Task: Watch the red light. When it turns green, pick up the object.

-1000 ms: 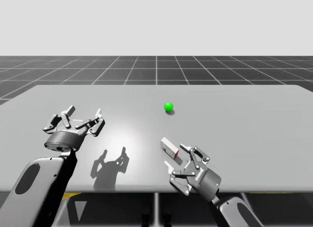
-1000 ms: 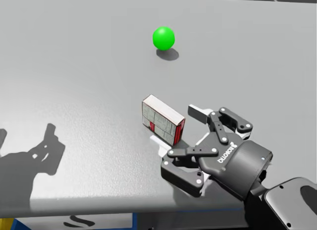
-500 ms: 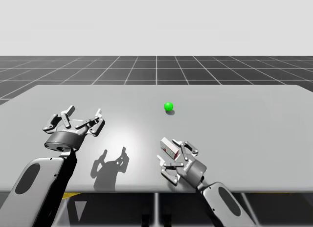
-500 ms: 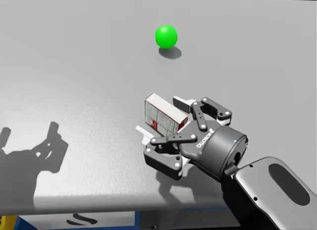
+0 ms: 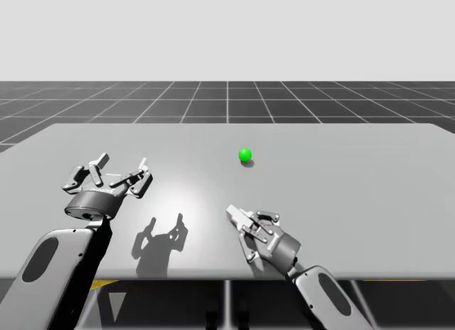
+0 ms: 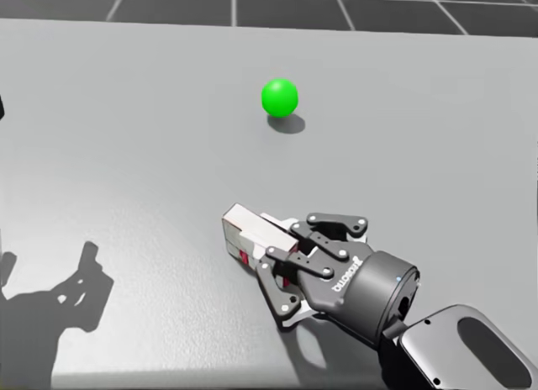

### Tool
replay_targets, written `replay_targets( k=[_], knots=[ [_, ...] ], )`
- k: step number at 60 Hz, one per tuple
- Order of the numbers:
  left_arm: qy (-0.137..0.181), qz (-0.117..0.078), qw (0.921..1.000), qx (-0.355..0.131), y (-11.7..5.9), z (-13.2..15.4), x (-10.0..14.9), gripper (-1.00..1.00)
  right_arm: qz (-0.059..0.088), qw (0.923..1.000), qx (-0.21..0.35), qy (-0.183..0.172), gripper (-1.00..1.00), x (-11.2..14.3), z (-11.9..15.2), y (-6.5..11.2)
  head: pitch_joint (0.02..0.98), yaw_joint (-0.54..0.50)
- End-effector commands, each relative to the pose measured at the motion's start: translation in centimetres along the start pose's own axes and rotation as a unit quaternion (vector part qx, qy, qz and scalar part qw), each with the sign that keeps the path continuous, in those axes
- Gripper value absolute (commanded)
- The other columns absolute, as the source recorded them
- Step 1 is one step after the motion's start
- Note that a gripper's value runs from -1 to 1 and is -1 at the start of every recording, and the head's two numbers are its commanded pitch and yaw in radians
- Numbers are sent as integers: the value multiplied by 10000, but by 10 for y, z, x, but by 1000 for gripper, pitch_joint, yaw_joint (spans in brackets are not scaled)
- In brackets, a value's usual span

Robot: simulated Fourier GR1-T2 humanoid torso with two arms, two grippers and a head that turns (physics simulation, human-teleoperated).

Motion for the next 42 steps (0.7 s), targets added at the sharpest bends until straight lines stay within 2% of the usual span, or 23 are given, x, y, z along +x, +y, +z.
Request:
replay_targets(
  k=[1,9,21,34,42],
  knots=[
    [0,-1,10000,2,0,0,0,-1000,-66,9995,-299,69,1000,-4,1,-3,727,-88],
    [0,-1,10000,2,0,0,0,-1000,-69,9995,-318,61,1000,-5,1,-4,584,-94],
    [0,0,10000,2,0,0,0,-1000,-44,9994,-349,26,1000,-6,2,-5,455,-105],
    [0,-1,10000,2,0,0,0,-1000,32,9988,-464,-126,1000,1,4,-8,425,-107],
    [0,-1,10000,2,0,0,0,-1000,57,9969,-622,-475,1000,24,8,-14,429,-106]
  ],
)
